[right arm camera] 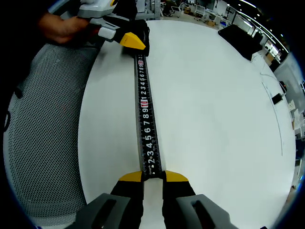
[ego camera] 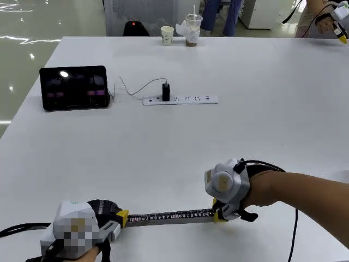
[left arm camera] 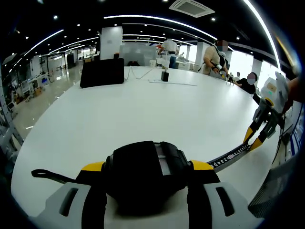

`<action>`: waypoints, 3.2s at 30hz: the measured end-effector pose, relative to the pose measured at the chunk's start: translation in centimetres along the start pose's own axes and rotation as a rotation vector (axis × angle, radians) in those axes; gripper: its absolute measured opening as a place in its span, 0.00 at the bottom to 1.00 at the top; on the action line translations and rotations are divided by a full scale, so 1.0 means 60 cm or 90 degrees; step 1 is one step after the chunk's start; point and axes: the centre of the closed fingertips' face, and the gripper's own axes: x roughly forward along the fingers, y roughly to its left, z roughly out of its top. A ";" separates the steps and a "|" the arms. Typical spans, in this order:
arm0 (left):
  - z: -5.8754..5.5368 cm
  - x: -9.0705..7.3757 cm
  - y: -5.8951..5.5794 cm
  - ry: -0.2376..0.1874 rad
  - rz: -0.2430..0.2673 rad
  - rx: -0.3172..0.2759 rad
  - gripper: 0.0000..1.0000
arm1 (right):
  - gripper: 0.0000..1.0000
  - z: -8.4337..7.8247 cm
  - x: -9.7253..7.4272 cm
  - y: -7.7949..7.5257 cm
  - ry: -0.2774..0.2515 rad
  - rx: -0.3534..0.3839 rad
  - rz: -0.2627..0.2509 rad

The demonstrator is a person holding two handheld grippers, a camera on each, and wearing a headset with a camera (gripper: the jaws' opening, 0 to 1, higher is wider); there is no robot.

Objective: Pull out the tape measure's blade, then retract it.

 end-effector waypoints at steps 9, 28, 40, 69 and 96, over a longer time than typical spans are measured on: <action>-0.002 -0.002 0.000 0.002 -0.001 0.003 0.64 | 0.11 0.004 0.002 0.005 0.000 -0.050 0.013; -0.002 -0.002 0.001 0.003 -0.001 0.008 0.64 | 0.11 0.013 0.003 0.004 -0.026 -0.042 0.018; -0.003 -0.003 0.000 0.005 -0.001 0.009 0.64 | 0.11 0.020 0.006 0.005 -0.023 -0.038 0.016; -0.004 0.000 0.000 0.005 -0.002 0.011 0.64 | 0.11 0.035 0.011 0.005 -0.022 -0.025 0.011; -0.004 -0.001 -0.001 0.009 -0.001 0.013 0.64 | 0.11 0.050 0.015 0.006 -0.018 -0.005 0.004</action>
